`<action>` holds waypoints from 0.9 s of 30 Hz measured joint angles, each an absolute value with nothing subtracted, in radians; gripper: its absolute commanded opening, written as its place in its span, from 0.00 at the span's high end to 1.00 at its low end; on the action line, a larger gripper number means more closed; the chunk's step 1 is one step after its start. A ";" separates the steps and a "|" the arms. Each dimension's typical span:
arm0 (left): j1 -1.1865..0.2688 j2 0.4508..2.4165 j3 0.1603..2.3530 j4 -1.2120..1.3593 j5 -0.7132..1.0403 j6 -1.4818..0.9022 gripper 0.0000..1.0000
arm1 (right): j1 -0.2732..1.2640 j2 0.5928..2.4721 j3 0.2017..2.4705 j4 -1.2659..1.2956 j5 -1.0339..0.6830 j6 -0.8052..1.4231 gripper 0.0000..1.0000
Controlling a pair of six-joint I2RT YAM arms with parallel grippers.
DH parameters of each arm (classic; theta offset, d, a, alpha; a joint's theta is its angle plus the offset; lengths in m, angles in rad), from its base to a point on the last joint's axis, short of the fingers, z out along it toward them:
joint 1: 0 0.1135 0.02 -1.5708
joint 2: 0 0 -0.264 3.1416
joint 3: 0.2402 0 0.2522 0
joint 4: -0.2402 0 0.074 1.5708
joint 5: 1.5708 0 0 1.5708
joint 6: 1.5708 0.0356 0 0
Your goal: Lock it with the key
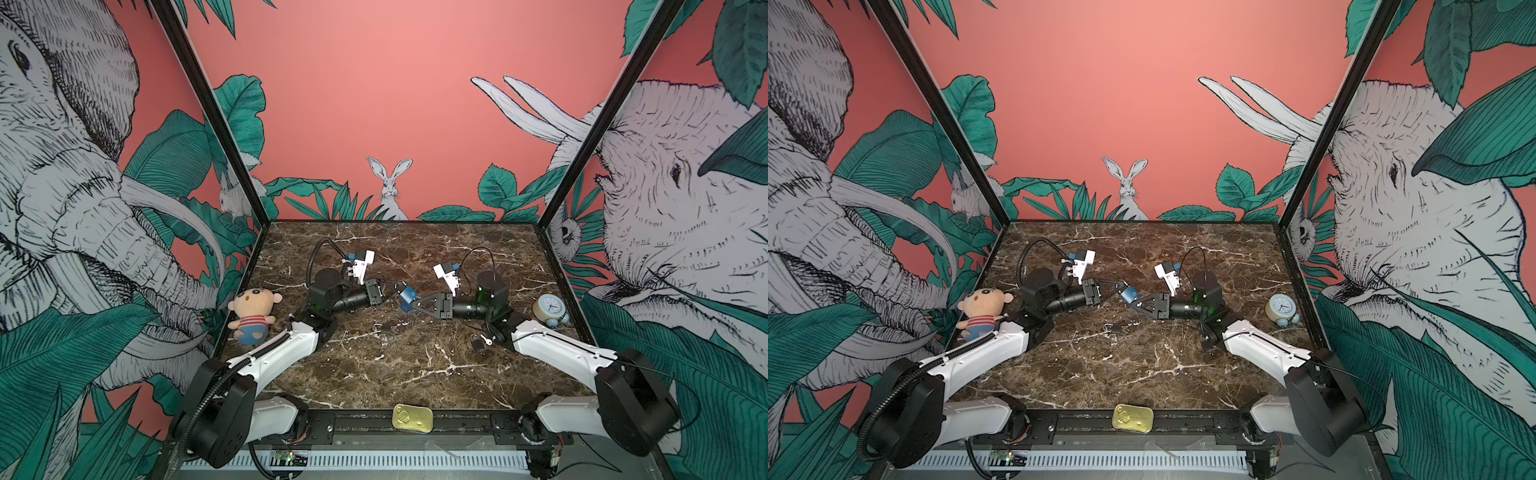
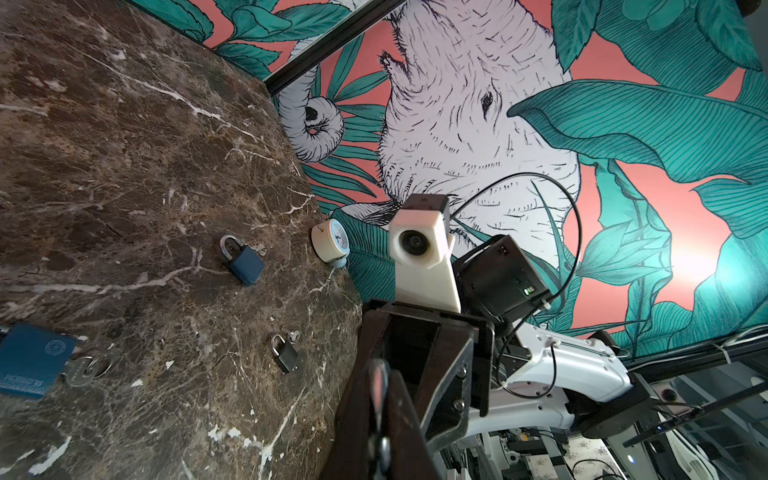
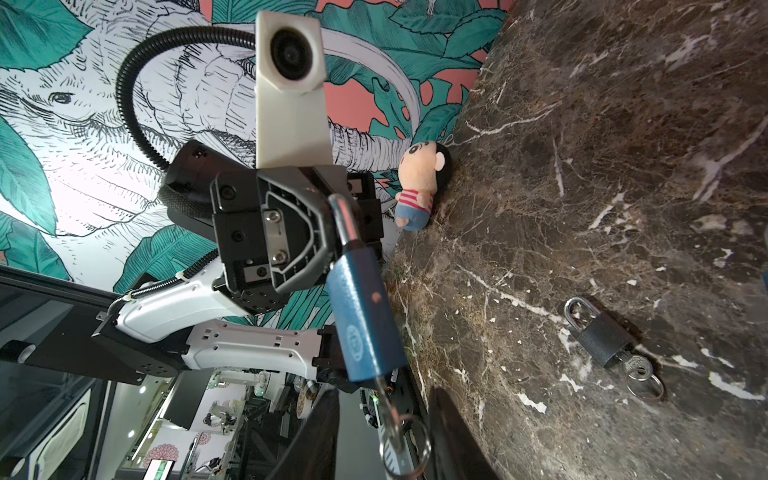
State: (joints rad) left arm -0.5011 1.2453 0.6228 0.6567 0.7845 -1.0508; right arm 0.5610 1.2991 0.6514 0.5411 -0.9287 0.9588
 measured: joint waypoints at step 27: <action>-0.395 1.242 0.562 0.758 0.739 -1.143 1.00 | 0.560 1.289 0.600 0.543 -0.920 0.977 1.00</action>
